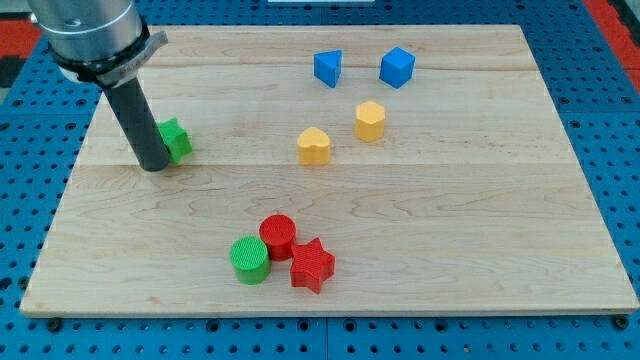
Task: Move the green star parallel to the left of the blue triangle
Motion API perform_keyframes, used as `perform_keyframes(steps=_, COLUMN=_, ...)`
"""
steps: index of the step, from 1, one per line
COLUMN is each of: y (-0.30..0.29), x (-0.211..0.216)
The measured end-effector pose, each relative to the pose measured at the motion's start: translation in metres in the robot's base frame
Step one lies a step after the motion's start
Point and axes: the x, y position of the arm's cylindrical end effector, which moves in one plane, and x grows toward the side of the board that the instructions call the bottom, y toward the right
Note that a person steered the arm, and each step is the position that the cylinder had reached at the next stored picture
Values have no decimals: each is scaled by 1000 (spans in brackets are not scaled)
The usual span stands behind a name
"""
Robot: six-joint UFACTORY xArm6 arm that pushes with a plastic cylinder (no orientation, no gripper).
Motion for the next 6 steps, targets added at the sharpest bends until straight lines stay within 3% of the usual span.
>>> perform_keyframes(steps=3, y=14, x=-82)
perform_keyframes(steps=4, y=50, x=-99)
perform_keyframes(steps=5, y=50, x=-107)
perform_keyframes(steps=6, y=10, x=-101)
